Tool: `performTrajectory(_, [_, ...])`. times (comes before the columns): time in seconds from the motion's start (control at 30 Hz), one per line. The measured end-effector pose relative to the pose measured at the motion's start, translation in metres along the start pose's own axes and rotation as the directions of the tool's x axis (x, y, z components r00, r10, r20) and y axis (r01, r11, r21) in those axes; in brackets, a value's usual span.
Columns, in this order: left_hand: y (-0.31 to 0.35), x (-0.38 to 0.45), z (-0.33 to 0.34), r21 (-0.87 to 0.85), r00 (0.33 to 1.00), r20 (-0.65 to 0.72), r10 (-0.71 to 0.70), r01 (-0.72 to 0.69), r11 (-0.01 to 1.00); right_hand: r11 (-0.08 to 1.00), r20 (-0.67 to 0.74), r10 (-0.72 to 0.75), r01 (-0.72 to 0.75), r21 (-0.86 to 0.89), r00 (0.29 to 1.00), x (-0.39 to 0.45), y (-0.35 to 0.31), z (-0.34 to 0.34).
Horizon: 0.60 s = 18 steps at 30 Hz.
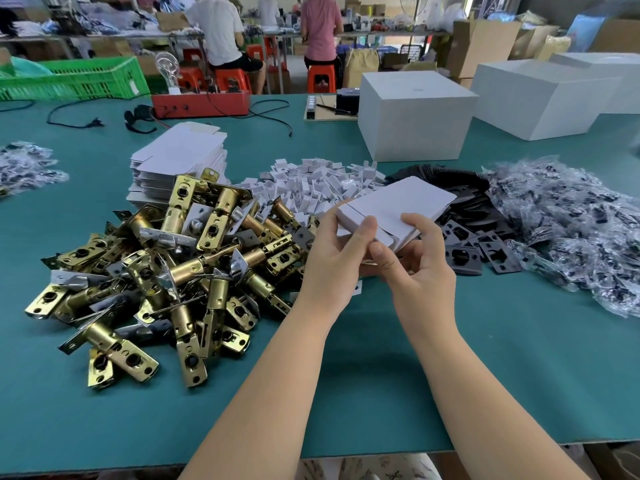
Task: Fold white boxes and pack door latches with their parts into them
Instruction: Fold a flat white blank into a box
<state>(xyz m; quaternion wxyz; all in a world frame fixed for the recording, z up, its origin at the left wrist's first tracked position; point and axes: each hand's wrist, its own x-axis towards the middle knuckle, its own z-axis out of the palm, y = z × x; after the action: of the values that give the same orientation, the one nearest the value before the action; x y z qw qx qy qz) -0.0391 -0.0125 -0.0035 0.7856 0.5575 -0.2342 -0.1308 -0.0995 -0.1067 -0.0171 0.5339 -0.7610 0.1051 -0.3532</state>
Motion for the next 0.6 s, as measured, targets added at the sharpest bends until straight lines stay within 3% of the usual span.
performTrajectory(0.1, [0.0022, 0.0005, -0.0039, -0.050, 0.992, 0.123, -0.032, 0.039, 0.998, 0.999, -0.039, -0.007, 0.008, 0.040, 0.999, 0.0013, 0.0005, -0.0020])
performTrajectory(0.37, [0.0016, 0.0011, -0.0027, -0.112, 0.996, 0.070, -0.059, 0.067, 0.991, 0.985, 0.021, -0.014, 0.010, 0.172, 1.000, 0.0045, 0.0006, -0.0060])
performTrajectory(0.6, [0.0010, 0.0012, -0.0055, -0.103, 0.992, 0.113, -0.063, 0.075, 0.992, 0.968, 0.067, 0.064, -0.078, 0.238, 0.996, 0.0071, 0.0010, -0.0077])
